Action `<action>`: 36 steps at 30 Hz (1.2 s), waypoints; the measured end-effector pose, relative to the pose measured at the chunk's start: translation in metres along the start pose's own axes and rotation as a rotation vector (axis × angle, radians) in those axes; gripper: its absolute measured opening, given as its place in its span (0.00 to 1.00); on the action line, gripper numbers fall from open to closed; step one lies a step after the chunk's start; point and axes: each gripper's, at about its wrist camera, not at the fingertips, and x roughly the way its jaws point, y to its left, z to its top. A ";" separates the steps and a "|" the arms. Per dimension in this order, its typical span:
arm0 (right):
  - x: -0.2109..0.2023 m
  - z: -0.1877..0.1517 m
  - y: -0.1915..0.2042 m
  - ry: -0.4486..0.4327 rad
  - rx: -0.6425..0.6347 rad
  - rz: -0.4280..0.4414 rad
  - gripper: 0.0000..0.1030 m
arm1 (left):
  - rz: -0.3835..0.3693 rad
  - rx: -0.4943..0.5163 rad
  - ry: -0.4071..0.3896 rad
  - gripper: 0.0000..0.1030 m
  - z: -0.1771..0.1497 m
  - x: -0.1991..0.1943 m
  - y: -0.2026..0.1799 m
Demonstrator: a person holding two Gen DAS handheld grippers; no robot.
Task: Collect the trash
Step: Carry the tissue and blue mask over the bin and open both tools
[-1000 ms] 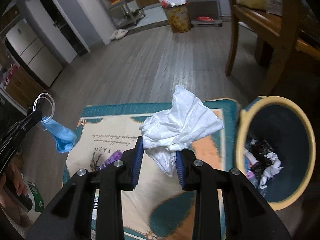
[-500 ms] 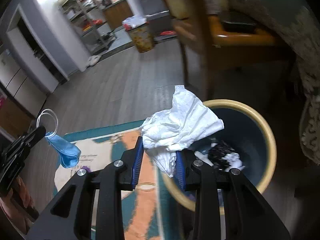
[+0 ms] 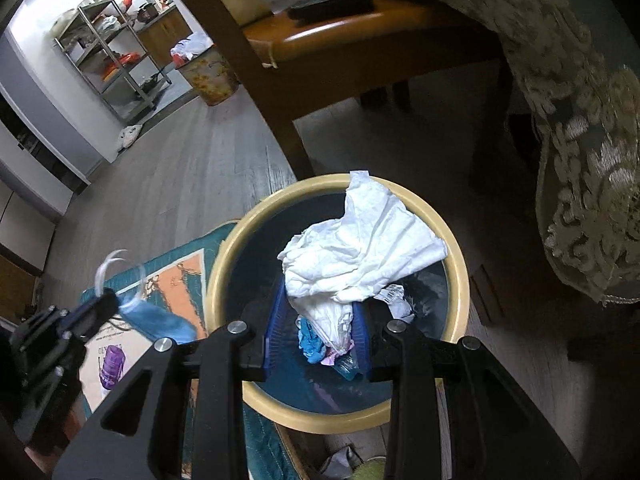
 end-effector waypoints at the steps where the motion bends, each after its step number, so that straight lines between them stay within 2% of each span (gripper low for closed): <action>1: 0.000 0.000 -0.001 0.002 0.002 -0.002 0.28 | -0.008 0.004 0.005 0.04 0.001 0.006 -0.004; 11: 0.005 -0.001 -0.016 0.009 0.039 0.005 0.31 | -0.036 0.002 0.024 0.04 0.006 0.036 -0.016; 14: 0.006 -0.002 -0.017 0.016 0.048 0.006 0.42 | -0.036 -0.008 0.025 0.04 0.006 0.037 -0.013; 16: 0.006 0.000 -0.013 0.013 0.047 -0.002 0.54 | -0.033 -0.015 0.024 0.04 0.006 0.036 -0.011; 17: 0.006 0.000 -0.012 0.010 0.049 -0.003 0.56 | -0.031 -0.018 0.024 0.05 0.006 0.035 -0.010; 23: -0.003 0.002 -0.005 -0.008 0.055 -0.014 0.57 | -0.015 -0.014 0.014 0.06 0.004 0.022 -0.005; 32: -0.025 0.003 0.021 -0.050 0.013 -0.029 0.64 | 0.048 -0.019 -0.015 0.06 -0.012 -0.031 0.015; 33: -0.027 0.002 0.026 -0.053 0.006 -0.030 0.68 | 0.060 -0.023 -0.018 0.08 -0.015 -0.039 0.019; 34: -0.029 0.001 0.030 -0.057 -0.002 -0.032 0.72 | 0.073 -0.025 -0.019 0.17 -0.018 -0.046 0.022; 36: -0.034 -0.001 0.041 -0.068 -0.017 -0.036 0.80 | 0.103 -0.034 -0.021 0.60 -0.026 -0.060 0.030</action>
